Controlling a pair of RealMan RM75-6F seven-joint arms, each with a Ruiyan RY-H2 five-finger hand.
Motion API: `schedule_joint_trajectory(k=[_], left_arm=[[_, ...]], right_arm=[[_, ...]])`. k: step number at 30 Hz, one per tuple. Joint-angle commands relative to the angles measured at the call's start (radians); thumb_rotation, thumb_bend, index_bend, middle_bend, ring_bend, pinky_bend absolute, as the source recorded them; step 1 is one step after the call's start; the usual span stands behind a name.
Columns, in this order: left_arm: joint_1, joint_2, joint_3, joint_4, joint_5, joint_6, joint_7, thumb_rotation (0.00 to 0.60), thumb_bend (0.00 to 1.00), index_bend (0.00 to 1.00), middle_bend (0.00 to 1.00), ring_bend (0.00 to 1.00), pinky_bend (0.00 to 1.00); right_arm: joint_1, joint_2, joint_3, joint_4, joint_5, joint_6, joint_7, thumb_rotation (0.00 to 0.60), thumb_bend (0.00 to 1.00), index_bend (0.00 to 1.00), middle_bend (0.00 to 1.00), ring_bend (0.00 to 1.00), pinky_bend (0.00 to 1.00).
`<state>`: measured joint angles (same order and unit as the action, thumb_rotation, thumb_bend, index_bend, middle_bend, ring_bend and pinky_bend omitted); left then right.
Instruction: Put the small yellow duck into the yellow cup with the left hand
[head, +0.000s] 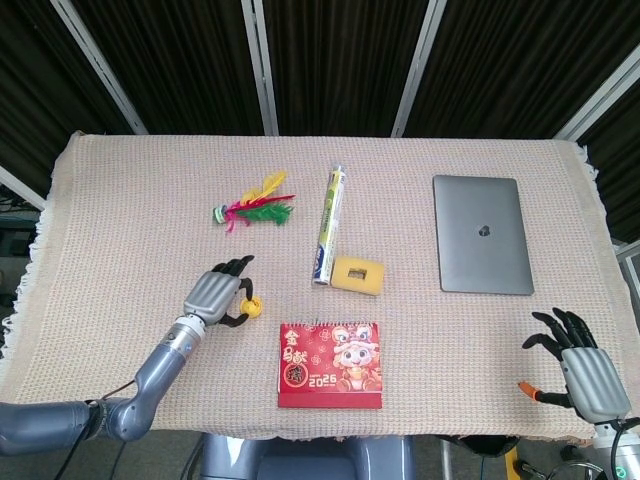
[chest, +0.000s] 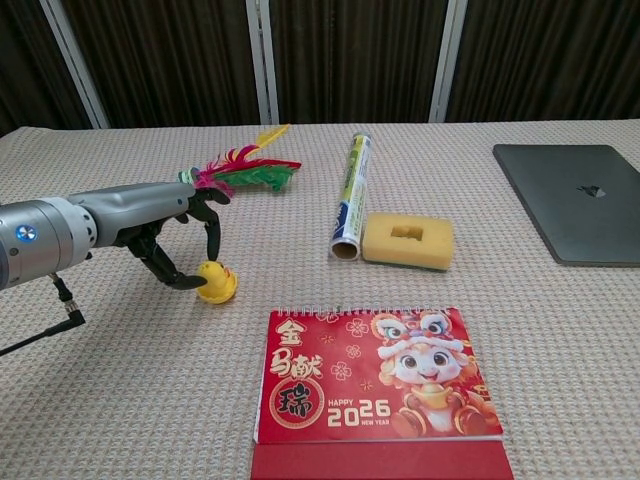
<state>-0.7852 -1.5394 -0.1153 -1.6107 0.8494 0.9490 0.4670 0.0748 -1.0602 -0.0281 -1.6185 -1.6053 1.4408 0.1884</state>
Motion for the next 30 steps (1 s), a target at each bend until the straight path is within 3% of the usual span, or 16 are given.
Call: schedule_joint_trajectory(k=[1,30], left_arm=[[0.002,0.004,0.004,0.000,-0.004,0.003,0.002,0.600,0.35,0.54,0.00,0.06,0.15],[-0.002,-0.019,0.004,0.028,-0.022,0.007,0.004,0.600,0.35,0.54,0.00,0.06,0.16]], right_arm=[[0.000,0.000,-0.001,0.000,0.000,0.000,0.000,0.600,0.00,0.42,0.13,0.00,0.00],[0.000,0.001,-0.001,-0.003,0.003,-0.002,0.007,0.600,0.00,0.42,0.13,0.00,0.00]])
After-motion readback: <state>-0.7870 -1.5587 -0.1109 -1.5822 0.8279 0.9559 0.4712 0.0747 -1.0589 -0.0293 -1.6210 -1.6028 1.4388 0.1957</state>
